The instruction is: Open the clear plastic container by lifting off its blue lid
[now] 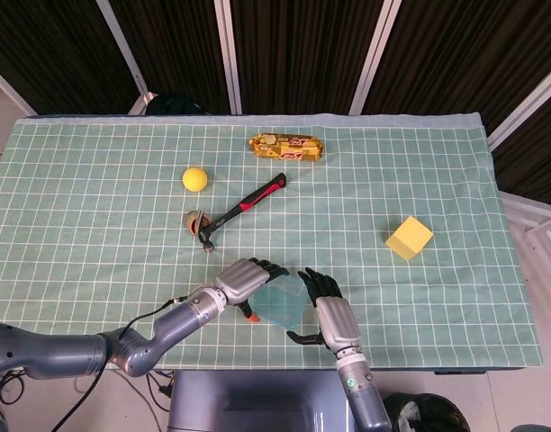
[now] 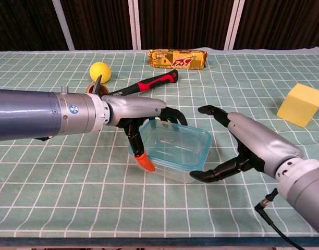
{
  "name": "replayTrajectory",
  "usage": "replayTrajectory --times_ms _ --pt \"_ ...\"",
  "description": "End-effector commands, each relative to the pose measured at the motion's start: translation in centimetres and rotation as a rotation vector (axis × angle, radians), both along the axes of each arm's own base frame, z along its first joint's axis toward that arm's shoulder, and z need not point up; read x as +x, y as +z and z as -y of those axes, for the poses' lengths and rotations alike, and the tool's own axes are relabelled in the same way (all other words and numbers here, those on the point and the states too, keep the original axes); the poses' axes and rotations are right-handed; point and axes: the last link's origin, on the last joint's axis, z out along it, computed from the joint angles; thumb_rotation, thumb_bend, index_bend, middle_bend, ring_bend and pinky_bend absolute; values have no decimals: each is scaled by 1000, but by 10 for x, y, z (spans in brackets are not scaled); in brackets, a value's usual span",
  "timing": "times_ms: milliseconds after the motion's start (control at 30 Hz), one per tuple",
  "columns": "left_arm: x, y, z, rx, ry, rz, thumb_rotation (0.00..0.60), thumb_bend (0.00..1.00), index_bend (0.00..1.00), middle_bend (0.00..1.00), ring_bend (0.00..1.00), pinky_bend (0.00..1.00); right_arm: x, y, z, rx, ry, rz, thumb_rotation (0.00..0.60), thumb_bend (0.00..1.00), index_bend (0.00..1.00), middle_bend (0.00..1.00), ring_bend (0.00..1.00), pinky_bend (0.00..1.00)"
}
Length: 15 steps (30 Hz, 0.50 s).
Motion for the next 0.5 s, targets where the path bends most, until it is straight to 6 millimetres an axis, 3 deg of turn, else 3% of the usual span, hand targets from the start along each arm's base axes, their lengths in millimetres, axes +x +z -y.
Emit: replayTrajectory --times_ms 33,500 --pt "0 0 0 0 -1 -1 600 119 320 341 320 429 0 0 1 -6 -7 4 600 238 0 0 0 0" --pt "-2 0 0 9 5 5 600 119 320 341 319 429 -3 -4 0 -5 -27 3 600 238 0 0 0 0"
